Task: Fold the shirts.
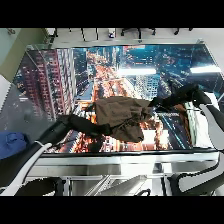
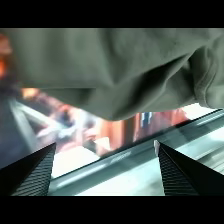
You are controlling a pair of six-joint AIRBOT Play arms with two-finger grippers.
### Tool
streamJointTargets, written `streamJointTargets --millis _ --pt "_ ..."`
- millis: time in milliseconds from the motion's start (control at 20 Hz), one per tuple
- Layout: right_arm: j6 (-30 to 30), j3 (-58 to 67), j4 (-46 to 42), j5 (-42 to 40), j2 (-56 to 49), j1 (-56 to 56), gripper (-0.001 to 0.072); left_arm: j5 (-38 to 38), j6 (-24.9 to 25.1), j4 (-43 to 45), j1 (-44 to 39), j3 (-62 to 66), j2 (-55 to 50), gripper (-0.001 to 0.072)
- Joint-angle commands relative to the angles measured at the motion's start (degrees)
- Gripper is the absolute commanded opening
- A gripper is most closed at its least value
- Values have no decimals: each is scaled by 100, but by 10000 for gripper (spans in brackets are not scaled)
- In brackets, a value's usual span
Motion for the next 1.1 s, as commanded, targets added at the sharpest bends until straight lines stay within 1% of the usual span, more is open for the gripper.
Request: streamJointTargets --millis 0,150,200,250,300,350,400,450,600,650,750,800,900,950,1050 --pt "0 7 201 651 -240 302 645 -1071 -22 -472 -643 -118 -601 684" --pt "-2 63 424 931 -304 343 644 -796 0 -446 -772 356 -1176 684" --pt "-4 105 422 944 -321 343 599 -756 0 -444 -769 466 -1329 683" --pt "-4 136 424 960 -323 350 427 -769 2 -439 -745 553 -1434 633" --pt "-4 166 466 992 -326 358 353 -772 2 -439 -680 632 -1508 358" --pt "0 190 514 1014 -323 365 350 -789 2 -431 -597 715 -1550 124" --pt "2 210 566 1016 -326 365 230 -807 0 -337 -483 811 -1563 24" --pt "22 229 573 1021 -323 365 36 -852 0 -291 -374 894 -1556 23" --pt "68 302 570 920 -205 341 30 -774 118 -291 33 1281 -1366 22" --pt "63 378 568 761 -31 295 30 -728 155 -291 149 1405 -1128 22" --pt "44 636 568 481 533 138 30 -476 505 -282 431 1755 -326 22" --pt "50 822 570 415 984 15 30 -243 535 -177 590 2000 107 22" --pt "68 1255 590 413 2048 -258 30 160 531 354 881 2645 1126 22" --pt "66 1541 584 446 2623 -404 30 280 509 577 1047 3023 1661 22" --pt "-22 2124 549 452 3609 -634 30 313 461 654 1460 3685 2656 22"
